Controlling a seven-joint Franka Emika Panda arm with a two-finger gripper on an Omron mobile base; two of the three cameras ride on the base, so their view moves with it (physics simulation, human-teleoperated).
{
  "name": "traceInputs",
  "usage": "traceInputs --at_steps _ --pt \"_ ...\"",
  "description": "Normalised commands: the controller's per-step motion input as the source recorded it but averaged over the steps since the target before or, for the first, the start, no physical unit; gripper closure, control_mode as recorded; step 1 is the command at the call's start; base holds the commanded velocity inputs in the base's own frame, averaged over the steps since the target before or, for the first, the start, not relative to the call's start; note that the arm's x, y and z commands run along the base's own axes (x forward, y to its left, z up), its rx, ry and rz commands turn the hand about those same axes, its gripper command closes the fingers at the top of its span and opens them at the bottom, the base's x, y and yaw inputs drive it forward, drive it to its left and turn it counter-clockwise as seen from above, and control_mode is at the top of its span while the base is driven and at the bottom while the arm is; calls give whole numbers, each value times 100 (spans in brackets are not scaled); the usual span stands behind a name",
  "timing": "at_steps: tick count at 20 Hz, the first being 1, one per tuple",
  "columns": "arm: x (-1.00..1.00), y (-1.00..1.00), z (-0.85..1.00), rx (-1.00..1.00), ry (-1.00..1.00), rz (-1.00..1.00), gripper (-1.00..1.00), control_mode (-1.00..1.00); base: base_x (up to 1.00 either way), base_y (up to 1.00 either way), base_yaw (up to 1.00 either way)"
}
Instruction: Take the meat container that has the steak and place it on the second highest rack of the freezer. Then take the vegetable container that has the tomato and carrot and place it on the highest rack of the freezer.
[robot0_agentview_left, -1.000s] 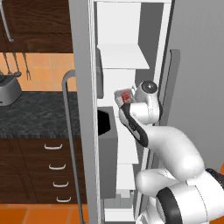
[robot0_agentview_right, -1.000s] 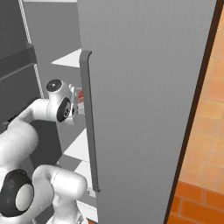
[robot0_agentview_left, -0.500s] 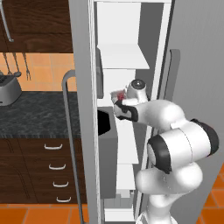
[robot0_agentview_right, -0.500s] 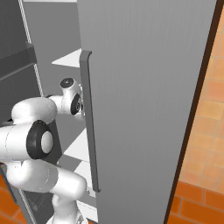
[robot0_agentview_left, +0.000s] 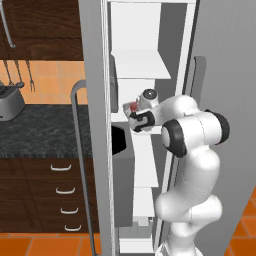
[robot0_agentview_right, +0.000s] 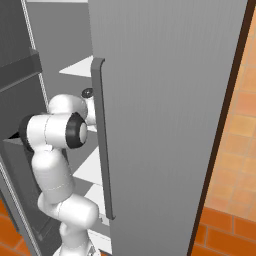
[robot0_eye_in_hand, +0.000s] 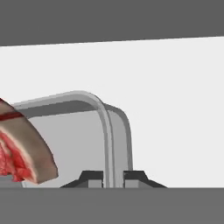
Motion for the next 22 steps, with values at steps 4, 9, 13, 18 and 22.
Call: traceInputs --at_steps 4,9,13,18,22 --pt "51 0 -56 -4 0 0 100 -100 0 0 0" --pt "5 0 -20 -1 -1 0 -100 -100 0 0 0" --pt "-97 0 22 4 -23 -18 -100 -100 0 0 0" --pt "-100 0 64 18 -16 -36 -100 -100 0 0 0" --pt "-100 -7 98 31 -4 -34 -100 -100 0 0 0"
